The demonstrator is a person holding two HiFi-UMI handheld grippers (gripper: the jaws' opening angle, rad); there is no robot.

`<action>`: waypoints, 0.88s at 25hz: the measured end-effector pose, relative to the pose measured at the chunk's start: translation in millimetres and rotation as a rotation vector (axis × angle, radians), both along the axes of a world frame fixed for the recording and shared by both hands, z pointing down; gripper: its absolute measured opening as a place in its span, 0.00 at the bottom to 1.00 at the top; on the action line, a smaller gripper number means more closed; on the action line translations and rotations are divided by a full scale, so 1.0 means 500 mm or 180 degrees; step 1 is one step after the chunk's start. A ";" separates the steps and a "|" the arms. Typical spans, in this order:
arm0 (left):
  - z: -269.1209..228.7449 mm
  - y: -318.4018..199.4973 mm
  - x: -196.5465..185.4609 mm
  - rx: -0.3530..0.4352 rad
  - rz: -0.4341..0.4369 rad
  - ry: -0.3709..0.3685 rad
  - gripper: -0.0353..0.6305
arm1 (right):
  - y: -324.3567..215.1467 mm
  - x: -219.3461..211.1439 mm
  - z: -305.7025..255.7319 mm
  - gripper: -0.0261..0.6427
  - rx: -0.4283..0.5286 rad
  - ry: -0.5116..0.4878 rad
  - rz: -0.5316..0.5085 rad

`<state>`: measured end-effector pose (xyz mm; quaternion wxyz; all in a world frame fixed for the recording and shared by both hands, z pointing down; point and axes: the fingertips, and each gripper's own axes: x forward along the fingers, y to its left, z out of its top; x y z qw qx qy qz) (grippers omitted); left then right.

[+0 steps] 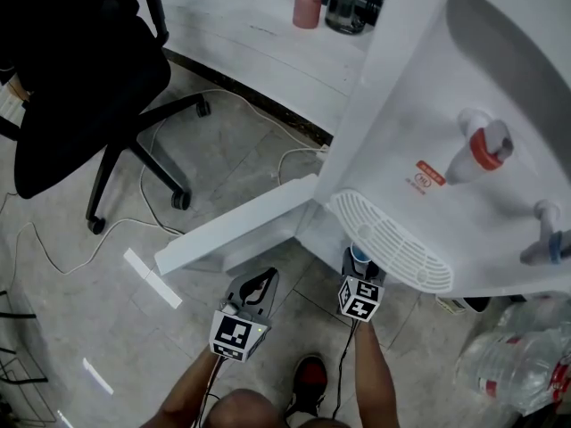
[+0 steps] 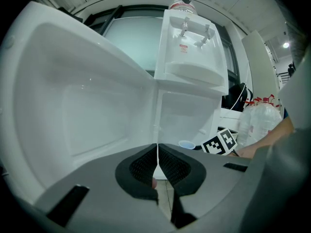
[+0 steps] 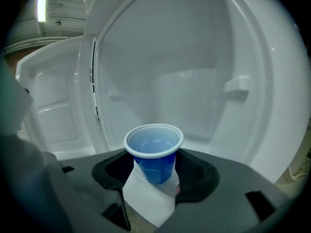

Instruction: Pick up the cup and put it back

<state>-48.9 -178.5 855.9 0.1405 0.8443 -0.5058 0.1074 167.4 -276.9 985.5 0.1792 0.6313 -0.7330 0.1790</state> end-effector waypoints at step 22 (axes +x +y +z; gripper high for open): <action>-0.174 0.052 0.013 0.0358 0.0122 -0.0054 0.10 | 0.163 -0.029 -0.254 0.43 0.0217 0.0007 -0.0497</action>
